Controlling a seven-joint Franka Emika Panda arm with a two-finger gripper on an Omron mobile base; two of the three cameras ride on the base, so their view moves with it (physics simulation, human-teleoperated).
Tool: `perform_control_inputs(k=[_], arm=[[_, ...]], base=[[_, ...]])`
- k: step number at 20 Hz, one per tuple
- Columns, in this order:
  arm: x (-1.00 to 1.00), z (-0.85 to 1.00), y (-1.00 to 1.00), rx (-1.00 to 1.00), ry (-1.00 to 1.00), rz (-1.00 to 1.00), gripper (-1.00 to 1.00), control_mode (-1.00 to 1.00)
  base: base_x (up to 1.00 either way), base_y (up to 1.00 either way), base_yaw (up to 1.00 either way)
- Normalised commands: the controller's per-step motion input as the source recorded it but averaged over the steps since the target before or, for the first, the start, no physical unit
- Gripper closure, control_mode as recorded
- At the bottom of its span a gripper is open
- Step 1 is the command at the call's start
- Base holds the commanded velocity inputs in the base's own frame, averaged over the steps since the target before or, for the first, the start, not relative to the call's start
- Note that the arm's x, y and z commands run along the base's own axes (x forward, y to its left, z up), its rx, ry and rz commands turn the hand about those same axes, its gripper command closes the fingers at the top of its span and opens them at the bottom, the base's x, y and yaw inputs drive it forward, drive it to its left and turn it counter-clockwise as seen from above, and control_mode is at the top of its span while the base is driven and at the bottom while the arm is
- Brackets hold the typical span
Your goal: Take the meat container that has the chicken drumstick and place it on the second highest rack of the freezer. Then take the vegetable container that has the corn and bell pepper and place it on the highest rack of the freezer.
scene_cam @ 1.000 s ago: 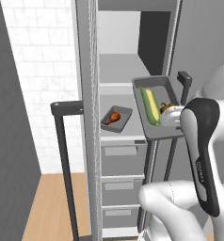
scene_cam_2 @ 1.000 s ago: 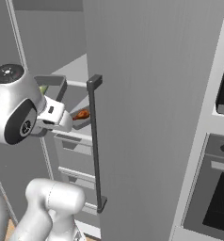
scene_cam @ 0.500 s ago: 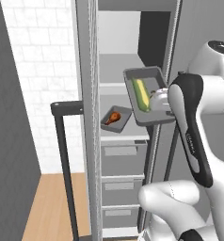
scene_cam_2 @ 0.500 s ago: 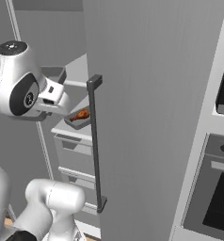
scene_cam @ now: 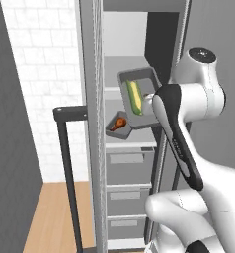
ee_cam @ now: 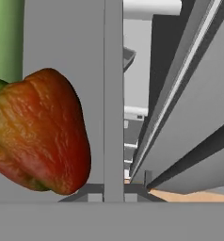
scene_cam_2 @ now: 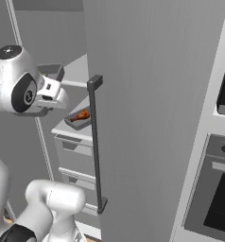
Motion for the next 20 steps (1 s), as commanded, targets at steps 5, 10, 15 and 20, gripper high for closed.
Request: perform_control_inputs(k=[5, 10, 15, 20], arm=[[0.99, 0.19, -0.15, 0.0, 0.03, -0.05, 1.0, -1.0], [0.88, 0.16, -0.17, 0.0, 0.07, 0.0, 1.0, -1.0], [0.71, 0.01, 0.0, 0.0, 0.0, 0.0, 1.0, -1.0], [0.69, 0.0, 0.0, 0.0, 0.0, 0.0, 1.0, -1.0]], base=[[0.0, 0.0, 0.0], [0.0, 0.0, 0.0], [0.0, 0.0, 0.0], [0.0, 0.0, 0.0]])
